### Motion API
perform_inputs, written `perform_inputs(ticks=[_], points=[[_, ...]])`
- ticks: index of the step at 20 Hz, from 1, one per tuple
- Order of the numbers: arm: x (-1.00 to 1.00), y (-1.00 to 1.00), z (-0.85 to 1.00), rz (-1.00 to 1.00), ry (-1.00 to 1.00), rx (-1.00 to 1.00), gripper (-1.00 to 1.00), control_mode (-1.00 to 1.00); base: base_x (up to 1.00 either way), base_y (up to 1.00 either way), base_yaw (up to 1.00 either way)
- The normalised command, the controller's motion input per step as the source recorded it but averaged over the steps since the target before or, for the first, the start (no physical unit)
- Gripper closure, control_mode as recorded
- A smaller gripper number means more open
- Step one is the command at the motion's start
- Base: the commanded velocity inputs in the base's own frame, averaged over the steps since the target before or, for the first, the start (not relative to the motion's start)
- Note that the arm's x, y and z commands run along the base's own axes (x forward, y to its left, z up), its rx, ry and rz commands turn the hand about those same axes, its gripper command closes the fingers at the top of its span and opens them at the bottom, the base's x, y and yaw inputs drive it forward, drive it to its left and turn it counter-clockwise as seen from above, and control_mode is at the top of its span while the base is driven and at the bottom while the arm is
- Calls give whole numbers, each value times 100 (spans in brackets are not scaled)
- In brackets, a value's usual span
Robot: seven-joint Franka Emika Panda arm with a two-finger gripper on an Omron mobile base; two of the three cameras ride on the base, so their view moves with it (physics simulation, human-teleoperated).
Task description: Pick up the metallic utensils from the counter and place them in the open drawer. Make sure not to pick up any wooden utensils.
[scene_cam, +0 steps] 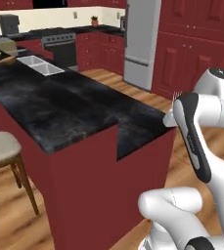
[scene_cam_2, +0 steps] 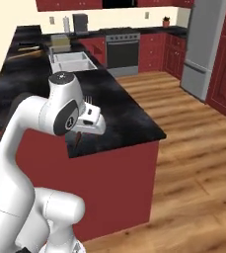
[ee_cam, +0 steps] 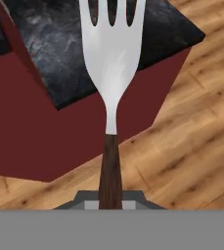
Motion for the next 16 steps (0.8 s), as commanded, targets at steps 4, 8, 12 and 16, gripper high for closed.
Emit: perform_inputs(ticks=[4, 8, 12, 16], points=[[0, 0, 0, 0, 0, 0, 100, 100, 66, -100, 18], [0, 0, 0, 0, 0, 0, 100, 100, 49, -100, 12], [0, 0, 0, 0, 0, 0, 100, 100, 74, -100, 16], [0, 0, 0, 0, 0, 0, 100, 100, 67, -100, 22]])
